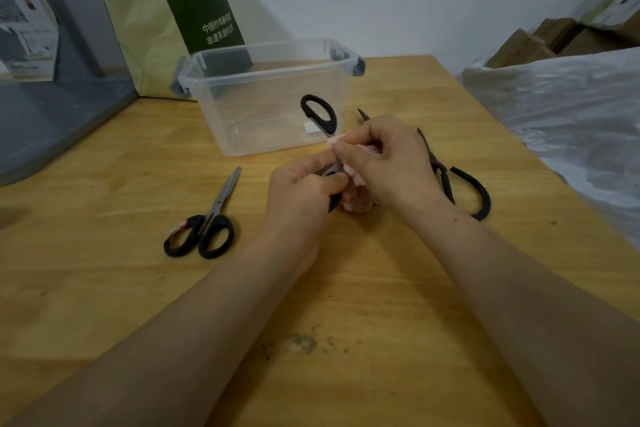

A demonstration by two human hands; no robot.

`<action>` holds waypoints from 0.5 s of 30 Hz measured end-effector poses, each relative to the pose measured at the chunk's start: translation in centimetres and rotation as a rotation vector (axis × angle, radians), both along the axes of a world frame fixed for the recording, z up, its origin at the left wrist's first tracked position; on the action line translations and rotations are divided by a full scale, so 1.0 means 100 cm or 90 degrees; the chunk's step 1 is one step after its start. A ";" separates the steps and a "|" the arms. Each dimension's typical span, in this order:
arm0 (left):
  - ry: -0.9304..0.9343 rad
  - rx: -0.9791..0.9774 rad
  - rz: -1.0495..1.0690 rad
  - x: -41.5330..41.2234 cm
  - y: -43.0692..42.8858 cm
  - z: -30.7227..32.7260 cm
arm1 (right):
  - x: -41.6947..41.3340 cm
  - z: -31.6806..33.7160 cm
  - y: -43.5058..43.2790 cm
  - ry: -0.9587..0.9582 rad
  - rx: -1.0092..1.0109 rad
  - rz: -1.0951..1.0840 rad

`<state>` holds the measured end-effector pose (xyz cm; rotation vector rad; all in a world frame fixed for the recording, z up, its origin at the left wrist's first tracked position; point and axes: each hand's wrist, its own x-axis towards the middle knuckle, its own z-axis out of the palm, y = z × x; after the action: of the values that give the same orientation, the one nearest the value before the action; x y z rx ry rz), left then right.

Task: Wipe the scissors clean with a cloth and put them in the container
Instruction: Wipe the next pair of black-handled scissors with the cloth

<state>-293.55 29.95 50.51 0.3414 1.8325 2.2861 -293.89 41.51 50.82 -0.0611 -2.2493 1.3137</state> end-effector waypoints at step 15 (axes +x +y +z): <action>-0.001 0.014 -0.001 -0.001 0.001 -0.001 | -0.005 -0.001 0.014 -0.007 -0.153 -0.025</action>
<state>-293.68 30.10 50.39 0.3442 1.8068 2.3058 -294.34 42.89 50.75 -0.1976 -2.0786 1.5591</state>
